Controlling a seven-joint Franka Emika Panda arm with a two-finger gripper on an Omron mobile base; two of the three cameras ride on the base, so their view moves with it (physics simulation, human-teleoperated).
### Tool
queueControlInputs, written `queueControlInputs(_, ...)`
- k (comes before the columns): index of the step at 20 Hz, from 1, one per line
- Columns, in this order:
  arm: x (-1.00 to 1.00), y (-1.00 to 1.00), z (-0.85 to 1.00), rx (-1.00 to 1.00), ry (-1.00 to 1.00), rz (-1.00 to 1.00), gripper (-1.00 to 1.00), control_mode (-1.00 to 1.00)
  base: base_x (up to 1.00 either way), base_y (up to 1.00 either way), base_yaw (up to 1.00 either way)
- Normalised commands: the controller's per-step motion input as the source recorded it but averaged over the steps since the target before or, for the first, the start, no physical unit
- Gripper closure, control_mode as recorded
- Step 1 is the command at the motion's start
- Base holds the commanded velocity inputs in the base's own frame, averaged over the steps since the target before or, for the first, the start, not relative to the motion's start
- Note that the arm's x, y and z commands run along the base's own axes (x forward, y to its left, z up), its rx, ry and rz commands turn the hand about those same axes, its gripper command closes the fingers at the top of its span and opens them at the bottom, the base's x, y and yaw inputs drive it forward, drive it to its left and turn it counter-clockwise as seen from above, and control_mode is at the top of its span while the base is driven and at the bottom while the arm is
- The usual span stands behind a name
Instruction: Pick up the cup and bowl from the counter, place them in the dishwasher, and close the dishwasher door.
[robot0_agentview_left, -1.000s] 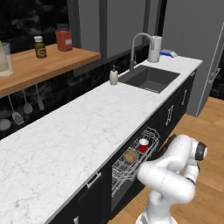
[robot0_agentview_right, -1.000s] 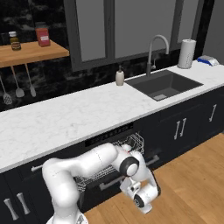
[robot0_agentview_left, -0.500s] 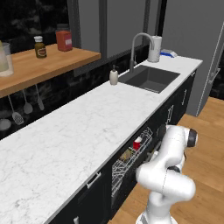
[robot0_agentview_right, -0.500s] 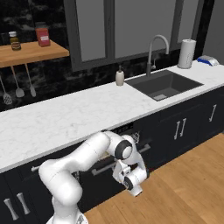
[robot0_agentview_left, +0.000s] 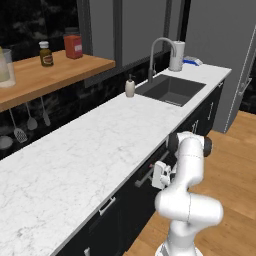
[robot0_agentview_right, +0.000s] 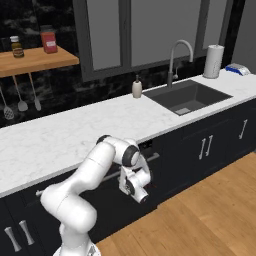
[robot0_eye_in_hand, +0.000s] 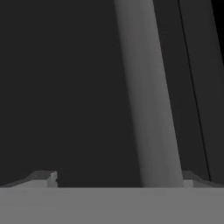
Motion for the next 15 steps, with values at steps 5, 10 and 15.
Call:
queueControlInputs(5, 0.91, 0.82, -0.12, 0.0, 0.14, -0.04, -1.0, -1.0, 0.0, 0.0, 0.0)
queueControlInputs(10, 0.71, 0.7, -0.24, 0.04, 0.15, -0.03, -1.0, -1.0, 0.0, 0.0, 0.0)
queueControlInputs(15, 0.62, 0.52, -0.29, 0.14, 0.16, -0.02, -1.0, -1.0, 0.0, 0.0, 0.0)
